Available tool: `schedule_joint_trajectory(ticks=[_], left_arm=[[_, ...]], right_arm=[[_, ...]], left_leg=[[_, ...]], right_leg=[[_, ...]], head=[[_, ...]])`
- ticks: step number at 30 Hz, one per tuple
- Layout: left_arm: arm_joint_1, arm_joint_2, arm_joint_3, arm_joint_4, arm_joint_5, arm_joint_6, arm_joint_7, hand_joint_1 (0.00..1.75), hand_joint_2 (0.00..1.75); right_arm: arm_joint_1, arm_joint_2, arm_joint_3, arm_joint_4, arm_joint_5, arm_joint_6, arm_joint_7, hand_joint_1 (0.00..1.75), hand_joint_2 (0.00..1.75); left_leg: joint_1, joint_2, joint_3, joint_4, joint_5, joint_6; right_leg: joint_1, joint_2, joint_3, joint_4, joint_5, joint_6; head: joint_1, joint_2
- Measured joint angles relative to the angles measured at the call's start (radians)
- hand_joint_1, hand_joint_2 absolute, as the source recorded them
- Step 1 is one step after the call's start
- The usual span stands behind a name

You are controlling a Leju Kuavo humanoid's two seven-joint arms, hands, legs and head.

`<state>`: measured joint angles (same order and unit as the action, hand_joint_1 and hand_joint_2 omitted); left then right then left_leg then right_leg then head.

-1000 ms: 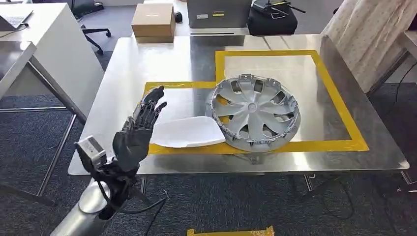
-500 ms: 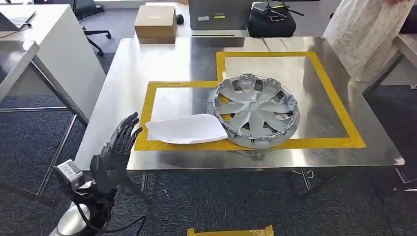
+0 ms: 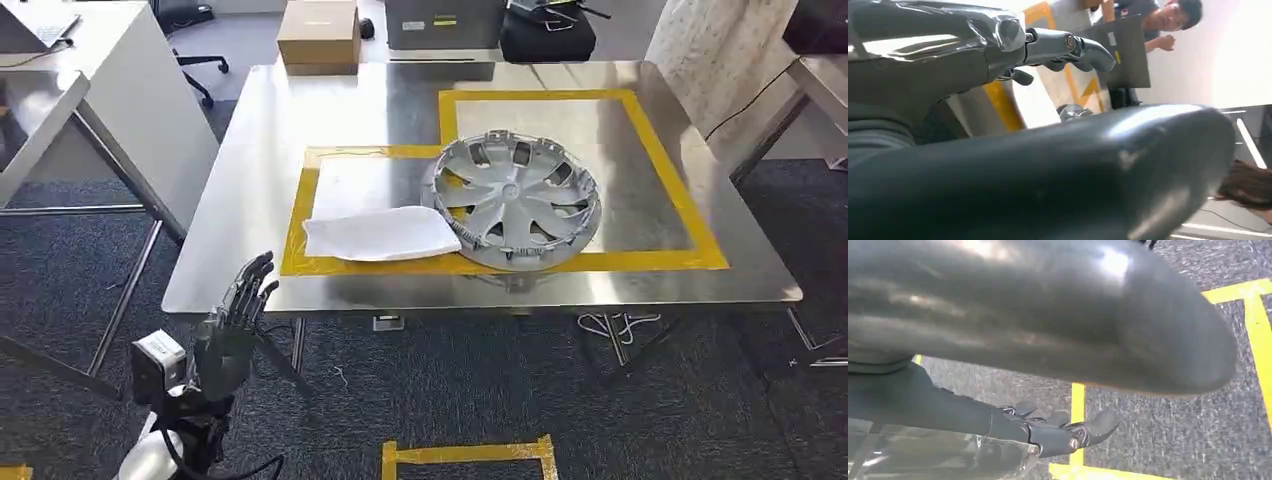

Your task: Take the parts from the cabinet and place them on the table.

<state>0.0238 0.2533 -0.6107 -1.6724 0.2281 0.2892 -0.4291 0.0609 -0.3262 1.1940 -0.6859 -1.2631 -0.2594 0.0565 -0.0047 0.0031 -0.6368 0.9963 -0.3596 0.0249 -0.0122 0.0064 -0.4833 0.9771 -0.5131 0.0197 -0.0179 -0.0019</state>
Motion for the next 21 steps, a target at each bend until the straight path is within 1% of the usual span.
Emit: schedule_joint_trajectory(ticks=[1, 2, 3, 4, 5, 6, 7, 8, 9, 10, 11, 12, 13, 14, 15, 16, 17, 18, 19, 20, 21], left_arm=[[0.002, -0.001, 0.004, 0.010, -0.002, 0.003, 0.005, 0.00, 0.00], [0.004, -0.001, 0.006, 0.019, -0.006, 0.011, 0.018, 0.00, 0.00], [0.005, -0.002, 0.010, 0.032, -0.009, 0.021, 0.029, 0.00, 0.00], [0.007, -0.004, 0.014, 0.047, -0.010, 0.026, 0.035, 0.00, 0.00], [0.008, -0.005, 0.016, 0.062, -0.011, 0.034, 0.042, 0.00, 0.00], [0.010, -0.009, 0.018, 0.083, -0.012, 0.041, 0.056, 0.00, 0.00], [0.011, -0.013, 0.021, 0.106, -0.012, 0.047, 0.072, 0.00, 0.00], [0.011, -0.017, 0.023, 0.132, -0.010, 0.059, 0.094, 0.00, 0.00], [0.011, -0.021, 0.025, 0.156, -0.009, 0.069, 0.108, 0.00, 0.00], [0.011, -0.025, 0.029, 0.184, -0.009, 0.077, 0.120, 0.00, 0.00], [0.009, -0.027, 0.034, 0.205, -0.006, 0.085, 0.135, 0.00, 0.00], [0.007, -0.032, 0.038, 0.231, 0.000, 0.093, 0.157, 0.00, 0.00], [0.005, -0.035, 0.040, 0.265, 0.010, 0.100, 0.180, 0.00, 0.00], [0.000, -0.039, 0.042, 0.308, 0.024, 0.106, 0.201, 0.00, 0.00], [0.000, -0.042, 0.046, 0.348, 0.037, 0.106, 0.204, 0.00, 0.00], [-0.004, -0.048, 0.047, 0.383, 0.045, 0.107, 0.202, 0.00, 0.00], [-0.010, -0.058, 0.048, 0.414, 0.052, 0.107, 0.199, 0.00, 0.00], [-0.011, -0.061, 0.050, 0.441, 0.055, 0.107, 0.195, 0.00, 0.00], [-0.010, -0.066, 0.052, 0.461, 0.056, 0.107, 0.194, 0.00, 0.00], [-0.012, -0.069, 0.054, 0.485, 0.055, 0.114, 0.202, 0.00, 0.00], [-0.015, -0.074, 0.054, 0.506, 0.053, 0.127, 0.226, 0.00, 0.00]], right_arm=[[-0.005, 0.008, 0.009, 0.006, -0.004, 0.005, -0.001, 0.00, 0.00], [-0.010, 0.008, 0.014, 0.014, -0.010, 0.007, -0.002, 0.00, 0.00], [-0.012, 0.011, 0.018, 0.021, -0.016, 0.011, -0.002, 0.00, 0.00], [-0.015, 0.015, 0.022, 0.029, -0.020, 0.016, -0.002, 0.00, 0.00], [-0.018, 0.018, 0.028, 0.036, -0.026, 0.020, -0.004, 0.00, 0.00], [-0.020, 0.023, 0.035, 0.045, -0.033, 0.023, -0.006, 0.00, 0.00], [-0.022, 0.026, 0.039, 0.052, -0.040, 0.025, -0.009, 0.00, 0.00], [-0.022, 0.030, 0.043, 0.057, -0.049, 0.025, -0.011, 0.00, 0.00], [-0.024, 0.032, 0.048, 0.061, -0.057, 0.024, -0.013, 0.00, 0.00], [-0.027, 0.035, 0.053, 0.063, -0.064, 0.021, -0.014, 0.00, 0.00], [-0.028, 0.040, 0.058, 0.063, -0.071, 0.019, -0.014, 0.00, 0.00], [-0.031, 0.043, 0.060, 0.064, -0.078, 0.015, -0.014, 0.00, 0.00], [-0.034, 0.044, 0.064, 0.066, -0.085, 0.013, -0.014, 0.00, 0.00], [-0.038, 0.045, 0.068, 0.069, -0.091, 0.010, -0.014, 0.00, 0.00], [-0.040, 0.049, 0.072, 0.071, -0.098, 0.008, -0.014, 0.00, 0.00], [-0.040, 0.049, 0.079, 0.074, -0.102, 0.006, -0.013, 0.00, 0.00], [-0.041, 0.051, 0.082, 0.077, -0.104, 0.005, -0.013, 0.00, 0.00], [-0.041, 0.052, 0.084, 0.078, -0.106, 0.004, -0.013, 0.00, 0.00], [-0.041, 0.053, 0.086, 0.079, -0.108, 0.004, -0.013, 0.00, 0.00], [-0.041, 0.053, 0.088, 0.083, -0.109, 0.003, -0.013, 0.00, 0.00], [-0.041, 0.054, 0.089, 0.085, -0.112, 0.002, -0.013, 0.00, 0.00]], left_leg=[[0.006, -0.005, -0.010, 0.009, -0.015, -0.005], [0.007, -0.005, -0.019, 0.033, -0.063, -0.012], [0.010, -0.004, -0.033, 0.094, -0.134, -0.019], [0.013, -0.004, -0.052, 0.175, -0.196, -0.025], [0.015, -0.004, -0.065, 0.241, -0.231, -0.030], [0.018, -0.004, -0.067, 0.294, -0.237, -0.033], [0.018, -0.004, -0.050, 0.301, -0.211, -0.034], [0.018, -0.004, -0.012, 0.264, -0.174, -0.032], [0.018, -0.004, 0.043, 0.196, -0.142, -0.029], [0.018, -0.005, 0.117, 0.095, -0.129, -0.021], [0.015, -0.006, 0.167, 0.014, -0.164, -0.010], [0.010, -0.007, 0.195, -0.034, -0.174, -0.005], [0.004, -0.007, 0.188, -0.026, -0.168, 0.001], [-0.001, -0.006, 0.185, -0.026, -0.164, 0.007], [-0.003, -0.005, 0.181, -0.029, -0.154, 0.017], [0.011, 0.000, 0.167, -0.046, -0.131, 0.029], [0.006, 0.003, 0.154, -0.048, -0.119, 0.032], [0.006, 0.003, 0.138, -0.047, -0.106, 0.040], [0.004, 0.003, 0.123, -0.047, -0.094, 0.040], [0.002, 0.003, 0.104, -0.046, -0.080, 0.041], [0.002, 0.004, 0.088, -0.045, -0.068, 0.040]], right_leg=[[-0.013, -0.007, -0.008, -0.004, 0.014, -0.010], [-0.012, -0.006, -0.019, -0.005, 0.024, -0.019], [-0.011, -0.007, -0.030, -0.005, 0.035, -0.026], [-0.010, -0.008, -0.045, -0.004, 0.047, -0.026], [-0.009, -0.008, -0.054, -0.003, 0.058, -0.026], [-0.009, -0.008, -0.071, -0.001, 0.070, -0.025], [-0.008, -0.008, -0.087, 0.001, 0.081, -0.022], [-0.009, -0.008, -0.101, 0.003, 0.090, -0.019], [-0.009, -0.007, -0.112, 0.005, 0.098, -0.016], [-0.008, -0.006, -0.118, 0.005, 0.107, -0.012], [-0.009, -0.006, -0.121, 0.005, 0.114, -0.006], [-0.004, -0.007, -0.124, 0.005, 0.123, 0.001], [-0.007, -0.008, -0.122, 0.001, 0.131, 0.011], [-0.012, -0.007, -0.124, -0.001, 0.140, 0.017], [-0.010, -0.007, -0.124, -0.007, 0.151, 0.024], [-0.009, -0.008, -0.135, 0.007, 0.149, 0.023], [-0.008, -0.007, -0.150, 0.027, 0.113, 0.017], [-0.009, -0.007, -0.170, 0.082, 0.050, 0.003], [-0.009, -0.007, -0.187, 0.150, -0.007, -0.006], [-0.009, -0.007, -0.203, 0.231, -0.052, -0.008], [-0.009, -0.007, -0.209, 0.286, -0.063, -0.001]], head=[[0.004, 0.000], [0.000, 0.000], [-0.001, 0.000], [0.000, 0.000], [-0.001, 0.000], [0.000, 0.000], [-0.001, 0.000], [-0.001, 0.000], [-0.001, 0.000], [-0.001, 0.000], [-0.001, 0.000], [0.001, 0.000], [0.001, 0.000], [-0.003, 0.000], [-0.001, 0.000], [-0.002, 0.000], [0.000, 0.000], [0.003, 0.000], [0.003, 0.000], [0.003, 0.000], [0.004, 0.000]])
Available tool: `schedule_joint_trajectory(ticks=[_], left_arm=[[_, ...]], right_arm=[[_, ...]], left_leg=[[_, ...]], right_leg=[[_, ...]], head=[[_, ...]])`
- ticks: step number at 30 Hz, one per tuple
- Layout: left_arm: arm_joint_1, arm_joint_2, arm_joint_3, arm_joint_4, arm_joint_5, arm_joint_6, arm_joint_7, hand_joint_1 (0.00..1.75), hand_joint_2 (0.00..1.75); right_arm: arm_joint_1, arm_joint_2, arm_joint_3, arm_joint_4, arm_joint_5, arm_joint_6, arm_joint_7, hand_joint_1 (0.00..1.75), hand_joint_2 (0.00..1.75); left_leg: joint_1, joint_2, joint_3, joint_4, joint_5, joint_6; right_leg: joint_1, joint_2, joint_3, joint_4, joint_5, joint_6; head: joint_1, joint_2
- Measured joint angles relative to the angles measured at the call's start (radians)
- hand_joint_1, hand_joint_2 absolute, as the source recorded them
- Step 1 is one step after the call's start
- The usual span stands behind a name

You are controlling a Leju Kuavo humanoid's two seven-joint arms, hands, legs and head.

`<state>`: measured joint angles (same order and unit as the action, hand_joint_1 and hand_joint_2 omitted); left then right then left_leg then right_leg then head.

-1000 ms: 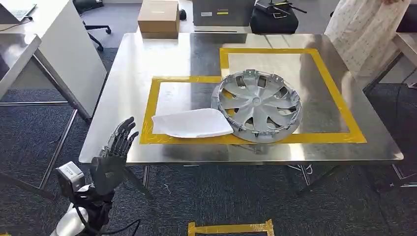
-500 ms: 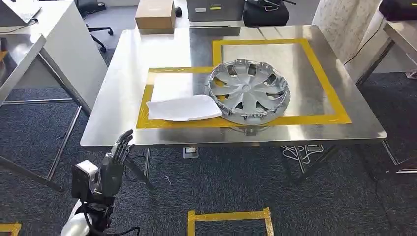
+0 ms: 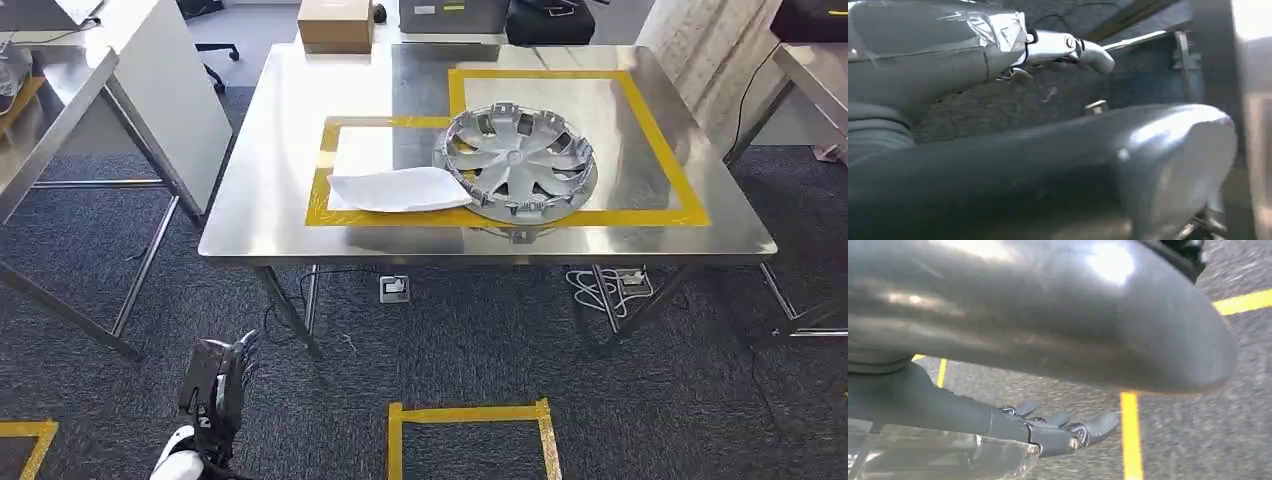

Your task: Take the parts from the cabinet and place them on the table.

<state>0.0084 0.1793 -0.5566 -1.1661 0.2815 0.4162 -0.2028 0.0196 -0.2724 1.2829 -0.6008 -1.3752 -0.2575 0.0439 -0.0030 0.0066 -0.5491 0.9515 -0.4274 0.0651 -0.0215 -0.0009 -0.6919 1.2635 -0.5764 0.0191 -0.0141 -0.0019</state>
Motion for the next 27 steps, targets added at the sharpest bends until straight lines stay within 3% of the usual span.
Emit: schedule_joint_trajectory(ticks=[1, 2, 3, 4, 5, 6, 7, 8, 9, 10, 11, 12, 14, 15, 16, 17, 18, 19, 20, 21, 22, 25, 26, 27], left_arm=[[-0.004, -0.003, 0.000, 0.029, 0.003, 0.012, 0.030, 0.00, 0.00], [-0.011, -0.008, 0.000, 0.067, 0.014, 0.014, 0.046, 0.00, 0.00], [-0.016, -0.013, 0.000, 0.116, 0.033, 0.010, 0.054, 0.00, 0.00], [-0.019, -0.018, 0.001, 0.162, 0.048, 0.001, 0.056, 0.00, 0.00], [-0.027, -0.023, 0.003, 0.210, 0.064, -0.012, 0.055, 0.00, 0.00], [-0.036, -0.028, 0.006, 0.249, 0.072, -0.025, 0.053, 0.00, 0.00], [-0.046, -0.031, 0.007, 0.304, 0.079, -0.041, 0.053, 0.00, 0.00], [-0.056, -0.032, 0.007, 0.348, 0.088, -0.055, 0.056, 0.00, 0.00], [-0.062, -0.036, 0.007, 0.403, 0.098, -0.074, 0.069, 0.00, 0.00], [-0.065, -0.037, 0.007, 0.444, 0.098, -0.087, 0.081, 0.00, 0.00], [-0.069, -0.039, 0.005, 0.494, 0.098, -0.103, 0.102, 0.00, 0.00], [-0.071, -0.041, 0.004, 0.530, 0.100, -0.115, 0.117, 0.00, 0.00], [-0.075, -0.045, 0.003, 0.598, 0.106, -0.130, 0.133, 0.00, 0.00], [-0.078, -0.048, 0.002, 0.624, 0.106, -0.134, 0.135, 0.00, 0.00], [-0.080, -0.051, 0.002, 0.644, 0.106, -0.135, 0.136, 0.00, 0.00], [-0.082, -0.053, 0.001, 0.660, 0.106, -0.135, 0.137, 0.00, 0.00], [-0.084, -0.055, 0.000, 0.674, 0.106, -0.135, 0.137, 0.00, 0.00], [-0.090, -0.056, 0.000, 0.687, 0.106, -0.135, 0.138, 0.00, 0.00], [-0.096, -0.057, 0.000, 0.695, 0.106, -0.135, 0.138, 0.00, 0.00], [-0.104, -0.057, 0.000, 0.703, 0.106, -0.136, 0.138, 0.00, 0.00], [-0.108, -0.059, 0.000, 0.708, 0.106, -0.135, 0.138, 0.00, 0.00], [-0.112, -0.060, 0.000, 0.729, 0.108, -0.136, 0.140, 0.00, 0.00], [-0.116, -0.063, 0.000, 0.732, 0.108, -0.136, 0.140, 0.00, 0.00], [-0.119, -0.066, 0.000, 0.734, 0.108, -0.136, 0.140, 0.00, 0.00]], right_arm=[[-0.002, 0.000, 0.001, 0.003, -0.005, -0.004, 0.000, 0.00, 0.00], [-0.004, 0.001, 0.002, 0.004, -0.010, -0.008, 0.000, 0.00, 0.00], [-0.007, 0.002, 0.002, 0.005, -0.014, -0.011, 0.000, 0.00, 0.00], [-0.010, 0.003, 0.003, 0.006, -0.019, -0.016, 0.000, 0.00, 0.00], [-0.014, 0.003, 0.003, 0.006, -0.023, -0.019, 0.000, 0.00, 0.00], [-0.017, 0.003, 0.004, 0.006, -0.027, -0.022, 0.002, 0.00, 0.00], [-0.019, 0.005, 0.006, 0.006, -0.031, -0.026, 0.003, 0.00, 0.00], [-0.020, 0.005, 0.011, 0.006, -0.033, -0.028, 0.004, 0.00, 0.00], [-0.020, 0.005, 0.016, 0.007, -0.037, -0.031, 0.005, 0.00, 0.00], [-0.019, 0.006, 0.020, 0.007, -0.042, -0.032, 0.009, 0.00, 0.00], [-0.021, 0.007, 0.023, 0.007, -0.046, -0.032, 0.012, 0.00, 0.00], [-0.021, 0.008, 0.024, 0.008, -0.048, -0.032, 0.014, 0.00, 0.00], [-0.021, 0.010, 0.026, 0.009, -0.050, -0.032, 0.016, 0.00, 0.00], [-0.021, 0.010, 0.027, 0.010, -0.050, -0.032, 0.016, 0.00, 0.00], [-0.021, 0.011, 0.027, 0.010, -0.050, -0.033, 0.016, 0.00, 0.00], [-0.021, 0.012, 0.028, 0.010, -0.051, -0.033, 0.016, 0.00, 0.00], [-0.021, 0.012, 0.030, 0.010, -0.051, -0.033, 0.016, 0.00, 0.00], [-0.021, 0.013, 0.031, 0.011, -0.051, -0.034, 0.016, 0.00, 0.00], [-0.022, 0.014, 0.032, 0.011, -0.051, -0.034, 0.016, 0.00, 0.00], [-0.022, 0.019, 0.032, 0.011, -0.052, -0.034, 0.016, 0.00, 0.00], [-0.024, 0.019, 0.032, 0.011, -0.052, -0.034, 0.016, 0.00, 0.00], [-0.023, 0.019, 0.035, 0.011, -0.053, -0.035, 0.016, 0.00, 0.00], [-0.023, 0.019, 0.037, 0.011, -0.053, -0.035, 0.016, 0.00, 0.00], [-0.023, 0.019, 0.039, 0.011, -0.053, -0.035, 0.016, 0.00, 0.00]], left_leg=[[0.000, 0.001, -0.012, 0.002, 0.013, -0.002], [0.000, 0.002, -0.031, 0.004, 0.027, -0.004], [0.000, 0.003, -0.049, 0.008, 0.037, -0.008], [0.000, 0.004, -0.065, 0.015, 0.045, -0.012], [0.000, 0.005, -0.077, 0.026, 0.053, -0.018], [-0.005, 0.006, -0.087, 0.034, 0.058, -0.023], [-0.003, 0.007, -0.086, 0.030, 0.070, -0.030], [-0.002, 0.008, -0.088, 0.030, 0.076, -0.035], [0.002, 0.007, -0.090, 0.027, 0.087, -0.043], [0.003, 0.005, -0.095, 0.029, 0.090, -0.049], [0.007, 0.001, -0.106, 0.047, 0.045, -0.057], [0.009, -0.001, -0.116, 0.091, -0.021, -0.063], [0.013, -0.003, -0.150, 0.244, -0.142, -0.074], [0.014, -0.003, -0.161, 0.315, -0.165, -0.076], [0.015, -0.003, -0.157, 0.351, -0.154, -0.076], [0.015, -0.003, -0.133, 0.346, -0.117, -0.075], [0.015, -0.003, -0.088, 0.299, -0.078, -0.071], [0.014, -0.003, -0.025, 0.218, -0.052, -0.065], [0.013, -0.007, 0.040, 0.133, -0.054, -0.057], [0.008, -0.009, 0.099, 0.040, -0.099, -0.044], [0.007, -0.009, 0.112, 0.006, -0.107, -0.041], [-0.004, -0.005, 0.084, 0.006, -0.079, -0.021], [0.005, 0.002, 0.081, -0.004, -0.059, -0.014], [0.005, 0.001, 0.062, -0.005, -0.046, -0.004]], right_leg=[[-0.001, 0.000, 0.007, 0.032, 0.016, 0.014], [-0.002, 0.000, 0.033, 0.020, 0.050, 0.031], [-0.003, 0.000, 0.080, -0.030, 0.085, 0.045], [-0.003, 0.000, 0.144, -0.114, 0.102, 0.047], [-0.003, 0.000, 0.216, -0.218, 0.077, 0.036], [0.005, 0.001, 0.269, -0.310, 0.039, 0.023], [0.007, 0.002, 0.258, -0.305, 0.037, 0.013], [0.009, 0.002, 0.250, -0.308, 0.041, 0.012], [0.013, 0.002, 0.243, -0.302, 0.047, 0.002], [0.002, 0.002, 0.236, -0.306, 0.059, -0.009], [0.001, -0.001, 0.225, -0.306, 0.071, -0.017], [0.001, -0.002, 0.214, -0.306, 0.081, -0.028], [0.004, -0.001, 0.186, -0.305, 0.107, -0.031], [0.006, -0.001, 0.174, -0.303, 0.120, -0.030], [0.006, -0.001, 0.157, -0.300, 0.131, -0.028], [0.006, -0.001, 0.139, -0.296, 0.141, -0.025], [0.006, -0.001, 0.123, -0.291, 0.149, -0.022], [0.007, -0.001, 0.109, -0.286, 0.157, -0.020], [0.008, -0.001, 0.102, -0.283, 0.164, -0.015], [0.013, -0.001, 0.096, -0.282, 0.173, -0.009], [0.012, -0.004, 0.095, -0.282, 0.179, -0.004], [0.009, -0.004, 0.092, -0.297, 0.214, 0.020], [0.005, -0.003, 0.081, -0.281, 0.195, 0.015], [0.006, -0.002, 0.062, -0.243, 0.144, 0.004]], head=[[-0.001, 0.000], [0.000, 0.000], [-0.001, 0.000], [0.000, 0.000], [-0.001, 0.000], [-0.001, 0.000], [-0.005, 0.000], [-0.001, 0.000], [-0.002, 0.000], [-0.002, 0.000], [-0.003, 0.000], [-0.006, 0.000], [-0.006, 0.000], [-0.005, 0.000], [-0.006, 0.000], [-0.006, 0.000], [-0.006, 0.000], [-0.006, 0.000], [-0.006, 0.000], [-0.006, 0.000], [-0.003, 0.000], [-0.005, 0.000], [-0.006, 0.000], [-0.003, 0.000]])
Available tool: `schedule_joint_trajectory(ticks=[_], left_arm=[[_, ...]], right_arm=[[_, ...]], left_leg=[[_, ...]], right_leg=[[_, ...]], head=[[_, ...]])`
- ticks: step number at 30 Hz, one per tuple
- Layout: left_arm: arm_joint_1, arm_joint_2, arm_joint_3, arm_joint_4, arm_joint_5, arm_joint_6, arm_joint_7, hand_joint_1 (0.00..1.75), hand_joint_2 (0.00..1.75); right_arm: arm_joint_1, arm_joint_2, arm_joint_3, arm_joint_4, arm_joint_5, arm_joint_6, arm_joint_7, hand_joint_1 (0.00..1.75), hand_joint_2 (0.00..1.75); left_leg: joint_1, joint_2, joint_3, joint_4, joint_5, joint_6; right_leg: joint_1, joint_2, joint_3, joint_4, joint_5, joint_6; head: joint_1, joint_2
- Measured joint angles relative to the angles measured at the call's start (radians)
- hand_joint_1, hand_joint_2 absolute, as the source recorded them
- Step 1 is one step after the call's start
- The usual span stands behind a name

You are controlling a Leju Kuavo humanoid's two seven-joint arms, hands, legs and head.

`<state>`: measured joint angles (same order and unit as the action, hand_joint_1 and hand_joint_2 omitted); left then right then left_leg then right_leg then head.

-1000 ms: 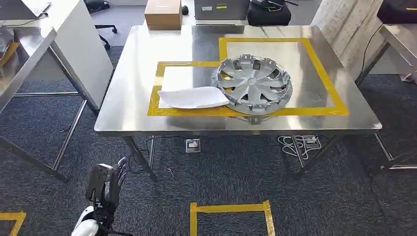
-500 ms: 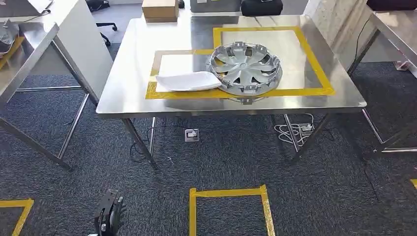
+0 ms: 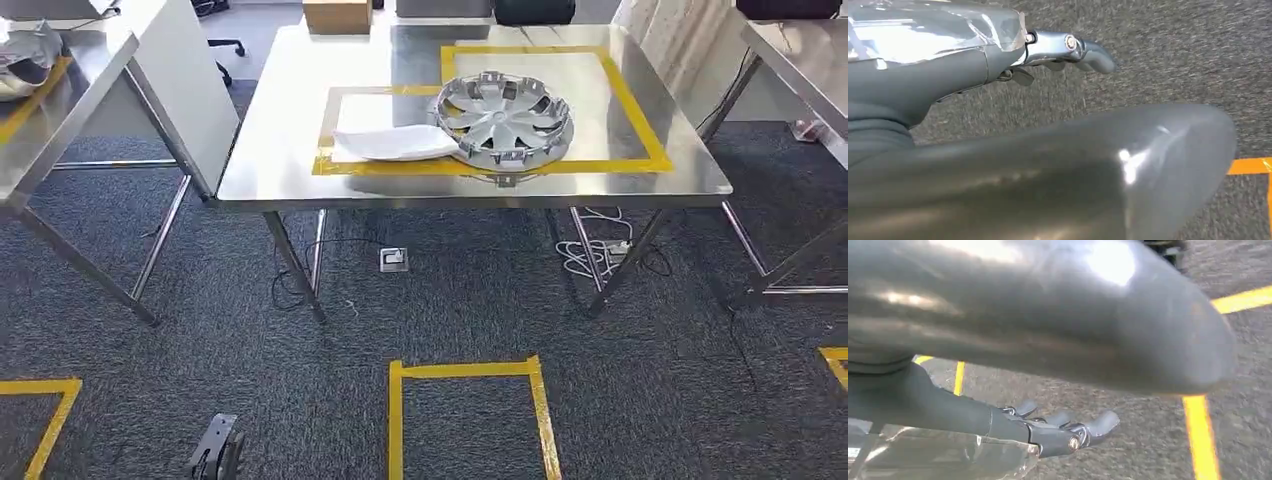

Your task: Take the parts from the cabinet and place them on the table.

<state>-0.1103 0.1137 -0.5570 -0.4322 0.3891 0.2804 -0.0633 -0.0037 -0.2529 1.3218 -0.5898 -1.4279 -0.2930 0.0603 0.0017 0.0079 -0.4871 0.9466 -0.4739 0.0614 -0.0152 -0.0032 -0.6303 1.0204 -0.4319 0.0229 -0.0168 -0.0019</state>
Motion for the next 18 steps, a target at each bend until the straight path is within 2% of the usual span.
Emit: schedule_joint_trajectory(ticks=[1, 2, 3, 4, 5, 6, 7, 8, 9, 10, 11, 13, 14, 15, 16, 17, 18], left_arm=[[-0.002, -0.002, 0.000, 0.003, 0.000, 0.000, 0.000, 0.00, 0.00], [-0.001, -0.003, 0.000, 0.005, 0.000, 0.000, 0.000, 0.00, 0.00], [-0.001, -0.004, 0.000, 0.007, 0.000, -0.001, 0.000, 0.00, 0.00], [-0.002, -0.004, 0.000, 0.009, 0.000, -0.001, 0.000, 0.00, 0.00], [-0.002, -0.005, 0.000, 0.011, 0.000, -0.001, 0.000, 0.00, 0.00], [-0.001, -0.005, 0.000, 0.013, 0.000, -0.001, 0.004, 0.00, 0.00], [-0.003, -0.007, 0.000, 0.018, 0.005, -0.002, 0.025, 0.00, 0.00], [-0.003, -0.009, 0.000, 0.024, 0.011, -0.002, 0.044, 0.00, 0.00], [-0.001, -0.011, 0.000, 0.032, 0.017, -0.001, 0.061, 0.00, 0.00], [0.001, -0.013, 0.000, 0.042, 0.023, -0.003, 0.072, 0.00, 0.00], [0.003, -0.013, 0.000, 0.054, 0.031, -0.005, 0.076, 0.00, 0.00], [0.016, -0.014, 0.000, 0.078, 0.033, -0.013, 0.087, 0.00, 0.00], [0.023, -0.014, 0.000, 0.092, 0.033, -0.015, 0.090, 0.00, 0.00], [0.030, -0.016, 0.000, 0.099, 0.032, -0.019, 0.098, 0.00, 0.00], [0.035, -0.015, 0.000, 0.106, 0.028, -0.023, 0.105, 0.00, 0.00], [0.036, -0.014, -0.002, 0.112, 0.027, -0.027, 0.110, 0.00, 0.00], [0.035, -0.014, -0.005, 0.115, 0.026, -0.031, 0.114, 0.00, 0.00]], right_arm=[[0.000, 0.000, 0.001, 0.000, 0.000, 0.000, 0.000, 0.00, 0.00], [0.000, 0.000, 0.002, 0.000, 0.000, 0.000, 0.000, 0.00, 0.00], [-0.001, 0.000, 0.002, 0.000, 0.000, 0.000, 0.000, 0.00, 0.00], [-0.001, 0.000, 0.002, 0.001, 0.000, 0.000, 0.000, 0.00, 0.00], [-0.001, 0.000, 0.003, 0.002, 0.000, 0.000, 0.000, 0.00, 0.00], [-0.001, -0.001, 0.003, 0.003, 0.000, 0.000, 0.000, 0.00, 0.00], [-0.002, -0.001, 0.003, 0.003, -0.001, -0.001, 0.000, 0.00, 0.00], [-0.005, -0.001, 0.003, 0.005, -0.001, -0.002, 0.000, 0.00, 0.00], [-0.009, -0.001, 0.003, 0.005, -0.002, -0.003, 0.000, 0.00, 0.00], [-0.011, -0.001, 0.003, 0.006, -0.003, -0.004, -0.001, 0.00, 0.00], [-0.012, 0.000, 0.003, 0.006, -0.003, -0.005, -0.001, 0.00, 0.00], [-0.010, 0.000, 0.003, 0.006, -0.004, -0.011, -0.001, 0.00, 0.00], [-0.006, 0.002, 0.004, 0.006, -0.005, -0.015, -0.001, 0.00, 0.00], [-0.007, 0.001, 0.004, 0.006, -0.006, -0.019, -0.001, 0.00, 0.00], [-0.006, 0.001, 0.005, 0.006, -0.007, -0.024, 0.000, 0.00, 0.00], [-0.006, 0.001, 0.005, 0.006, -0.007, -0.025, 0.000, 0.00, 0.00], [-0.007, 0.001, 0.004, 0.007, -0.007, -0.025, 0.000, 0.00, 0.00]], left_leg=[[-0.001, 0.000, -0.019, 0.001, 0.015, 0.004], [-0.002, 0.000, -0.035, 0.002, 0.028, 0.004], [-0.002, 0.001, -0.055, 0.003, 0.043, 0.003], [-0.002, 0.003, -0.068, 0.005, 0.057, 0.001], [-0.002, 0.004, -0.087, 0.007, 0.070, -0.002], [-0.002, 0.004, -0.106, 0.010, 0.083, -0.005], [-0.001, 0.004, -0.125, 0.014, 0.095, -0.009], [-0.001, 0.004, -0.139, 0.022, 0.104, -0.014], [-0.005, 0.004, -0.151, 0.031, 0.110, -0.020], [-0.006, 0.005, -0.158, 0.038, 0.117, -0.026], [-0.005, 0.008, -0.159, 0.035, 0.130, -0.033], [0.001, 0.008, -0.163, 0.030, 0.152, -0.046], [0.006, 0.006, -0.174, 0.033, 0.151, -0.050], [0.008, 0.002, -0.185, 0.056, 0.091, -0.058], [0.010, 0.000, -0.196, 0.107, 0.017, -0.065], [0.010, -0.001, -0.209, 0.177, -0.049, -0.070], [0.011, -0.001, -0.220, 0.256, -0.098, -0.076]], right_leg=[[0.000, 0.000, -0.023, 0.072, -0.066, -0.013], [-0.001, 0.000, -0.041, 0.147, -0.117, -0.018], [-0.001, 0.000, -0.055, 0.223, -0.149, -0.014], [-0.002, 0.000, -0.056, 0.274, -0.148, -0.002], [-0.004, 0.000, -0.041, 0.285, -0.125, 0.015], [-0.006, 0.000, -0.009, 0.260, -0.087, 0.032], [-0.009, 0.000, 0.047, 0.193, -0.055, 0.044], [-0.010, 0.000, 0.112, 0.104, -0.052, 0.043], [-0.007, 0.000, 0.190, -0.004, -0.088, 0.030], [-0.003, 0.003, 0.223, -0.079, -0.120, 0.017], [0.001, 0.002, 0.205, -0.068, -0.117, 0.013], [0.006, 0.002, 0.191, -0.063, -0.103, -0.008], [-0.008, -0.001, 0.179, -0.066, -0.087, -0.017], [-0.005, -0.002, 0.163, -0.065, -0.073, -0.024], [-0.005, -0.003, 0.148, -0.065, -0.061, -0.031], [-0.005, -0.004, 0.134, -0.064, -0.047, -0.032], [-0.003, -0.005, 0.119, -0.063, -0.033, -0.032]], head=[[0.003, 0.000], [0.003, 0.000], [0.003, 0.000], [0.003, 0.000], [0.003, 0.000], [0.003, 0.000], [0.003, 0.000], [0.003, 0.000], [0.003, 0.000], [0.000, 0.000], [0.001, 0.000], [0.001, 0.000], [0.005, 0.000], [0.001, 0.000], [-0.002, 0.000], [-0.001, 0.000], [-0.002, 0.000]])
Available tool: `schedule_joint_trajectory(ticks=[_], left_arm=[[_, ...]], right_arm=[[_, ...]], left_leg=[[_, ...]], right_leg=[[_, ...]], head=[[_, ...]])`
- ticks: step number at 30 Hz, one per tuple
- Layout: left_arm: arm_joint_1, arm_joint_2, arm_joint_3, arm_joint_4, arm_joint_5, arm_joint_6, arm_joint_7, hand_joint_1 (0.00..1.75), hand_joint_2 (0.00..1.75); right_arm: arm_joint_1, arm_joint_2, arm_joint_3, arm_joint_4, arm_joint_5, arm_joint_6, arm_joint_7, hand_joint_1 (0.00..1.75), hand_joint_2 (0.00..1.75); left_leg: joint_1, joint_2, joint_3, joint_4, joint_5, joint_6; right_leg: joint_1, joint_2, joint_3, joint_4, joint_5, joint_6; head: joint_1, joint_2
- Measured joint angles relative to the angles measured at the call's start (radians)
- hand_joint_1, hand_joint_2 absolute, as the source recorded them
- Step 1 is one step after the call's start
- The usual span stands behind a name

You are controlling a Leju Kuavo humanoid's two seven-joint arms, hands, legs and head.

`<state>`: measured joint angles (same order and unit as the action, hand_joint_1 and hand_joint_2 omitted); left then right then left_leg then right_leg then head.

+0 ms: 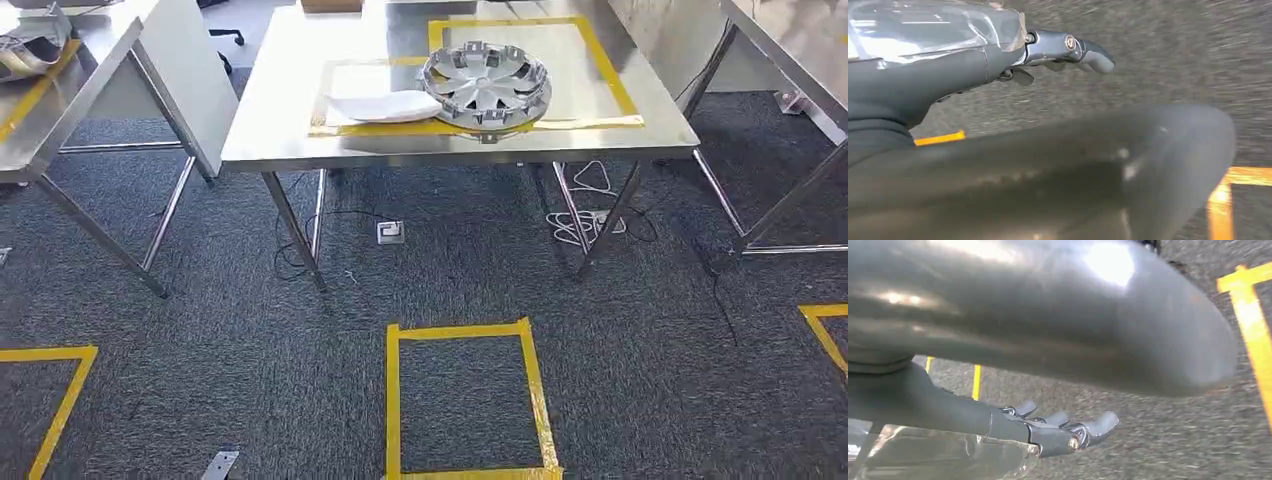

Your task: Take the parts from the cabinet and place them on the table.

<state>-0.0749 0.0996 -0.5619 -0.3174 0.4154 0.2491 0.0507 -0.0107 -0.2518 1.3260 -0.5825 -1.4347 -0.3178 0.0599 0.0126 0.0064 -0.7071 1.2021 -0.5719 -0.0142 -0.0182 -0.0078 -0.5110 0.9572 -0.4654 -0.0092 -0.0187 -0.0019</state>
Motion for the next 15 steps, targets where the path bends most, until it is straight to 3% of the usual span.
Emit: schedule_joint_trajectory(ticks=[1, 2, 3, 4, 5, 6, 7, 8, 10, 11, 12, 13, 14, 15], left_arm=[[0.000, 0.000, -0.002, 0.003, 0.001, 0.000, 0.003, 0.00, 0.00], [0.000, -0.001, -0.004, 0.006, 0.003, 0.000, 0.003, 0.00, 0.00], [0.000, -0.001, -0.005, 0.008, 0.004, 0.003, 0.003, 0.00, 0.00], [0.000, -0.001, -0.005, 0.010, 0.004, 0.006, 0.002, 0.00, 0.00], [-0.002, -0.001, -0.005, 0.011, 0.004, 0.011, 0.000, 0.00, 0.00], [-0.005, 0.000, -0.006, 0.012, 0.004, 0.014, -0.001, 0.00, 0.00], [-0.008, 0.002, -0.007, 0.012, 0.003, 0.017, -0.001, 0.00, 0.00], [-0.010, 0.002, -0.008, 0.013, 0.003, 0.019, -0.003, 0.00, 0.00], [-0.009, 0.003, -0.010, 0.014, 0.003, 0.020, -0.002, 0.00, 0.00], [-0.008, 0.003, -0.011, 0.016, 0.004, 0.020, -0.001, 0.00, 0.00], [-0.011, 0.000, -0.012, 0.016, 0.004, 0.020, -0.001, 0.00, 0.00], [-0.012, 0.000, -0.012, 0.016, 0.004, 0.020, -0.002, 0.00, 0.00], [-0.011, 0.000, -0.013, 0.016, 0.004, 0.020, -0.002, 0.00, 0.00], [-0.010, -0.003, -0.013, 0.017, 0.004, 0.021, -0.003, 0.00, 0.00]], right_arm=[[-0.002, 0.001, 0.000, 0.001, 0.000, 0.000, 0.000, 0.00, 0.00], [-0.003, 0.006, 0.000, 0.003, -0.002, -0.002, -0.003, 0.00, 0.00], [-0.004, 0.010, -0.002, 0.008, -0.002, -0.008, -0.005, 0.00, 0.00], [-0.005, 0.016, -0.002, 0.012, -0.001, -0.011, -0.006, 0.00, 0.00], [-0.007, 0.020, -0.002, 0.016, 0.002, -0.012, -0.007, 0.00, 0.00], [-0.011, 0.026, -0.003, 0.019, 0.003, -0.012, -0.007, 0.00, 0.00], [-0.014, 0.031, -0.003, 0.021, 0.005, -0.012, -0.007, 0.00, 0.00], [-0.016, 0.033, -0.003, 0.026, 0.008, -0.012, -0.007, 0.00, 0.00], [-0.023, 0.037, -0.003, 0.035, 0.014, -0.008, -0.006, 0.00, 0.00], [-0.021, 0.038, -0.003, 0.042, 0.016, -0.005, -0.005, 0.00, 0.00], [-0.022, 0.040, -0.003, 0.048, 0.018, 0.001, -0.003, 0.00, 0.00], [-0.022, 0.041, -0.003, 0.055, 0.019, 0.007, -0.001, 0.00, 0.00], [-0.023, 0.044, -0.003, 0.063, 0.019, 0.012, 0.001, 0.00, 0.00], [-0.024, 0.045, -0.003, 0.072, 0.019, 0.017, 0.001, 0.00, 0.00]], left_leg=[[0.001, 0.000, -0.003, 0.065, -0.012, -0.003], [0.001, -0.001, 0.008, 0.095, 0.010, -0.003], [0.001, -0.001, 0.039, 0.081, 0.049, -0.001], [0.001, -0.002, 0.086, 0.030, 0.084, 0.002], [0.001, -0.003, 0.150, -0.050, 0.100, 0.007], [-0.001, -0.007, 0.224, -0.149, 0.079, 0.016], [-0.006, -0.008, 0.275, -0.234, 0.042, 0.024], [-0.009, -0.007, 0.278, -0.247, 0.037, 0.030], [-0.019, -0.008, 0.266, -0.244, 0.052, 0.048], [-0.017, -0.005, 0.249, -0.260, 0.072, 0.059], [-0.012, 0.002, 0.245, -0.264, 0.091, 0.065], [-0.012, 0.000, 0.225, -0.266, 0.104, 0.076], [-0.013, 0.001, 0.205, -0.266, 0.120, 0.080], [-0.015, 0.001, 0.190, -0.265, 0.132, 0.080]], right_leg=[[0.001, 0.000, -0.014, 0.001, 0.014, 0.001], [0.001, -0.001, -0.032, 0.004, 0.027, 0.003], [0.001, -0.001, -0.050, 0.007, 0.037, 0.006], [0.001, 0.000, -0.065, 0.011, 0.047, 0.007], [0.001, 0.000, -0.078, 0.016, 0.055, 0.011], [0.000, 0.001, -0.084, 0.020, 0.062, 0.016], [0.006, 0.000, -0.089, 0.021, 0.071, 0.023], [0.004, -0.002, -0.090, 0.017, 0.082, 0.030], [-0.002, -0.003, -0.092, 0.010, 0.102, 0.046], [0.003, -0.003, -0.095, 0.004, 0.113, 0.054], [-0.001, -0.001, -0.109, 0.019, 0.088, 0.048], [0.000, 0.001, -0.128, 0.066, 0.028, 0.034], [-0.001, 0.002, -0.151, 0.149, -0.042, 0.022], [-0.001, 0.002, -0.171, 0.223, -0.086, 0.018]], head=[[0.000, 0.000], [0.000, 0.000], [0.000, 0.000], [0.000, 0.000], [0.000, 0.000], [-0.001, 0.000], [0.000, 0.000], [0.002, 0.000], [0.000, 0.000], [0.001, 0.000], [0.000, 0.000], [0.007, 0.000], [0.009, 0.000], [0.007, 0.000]])
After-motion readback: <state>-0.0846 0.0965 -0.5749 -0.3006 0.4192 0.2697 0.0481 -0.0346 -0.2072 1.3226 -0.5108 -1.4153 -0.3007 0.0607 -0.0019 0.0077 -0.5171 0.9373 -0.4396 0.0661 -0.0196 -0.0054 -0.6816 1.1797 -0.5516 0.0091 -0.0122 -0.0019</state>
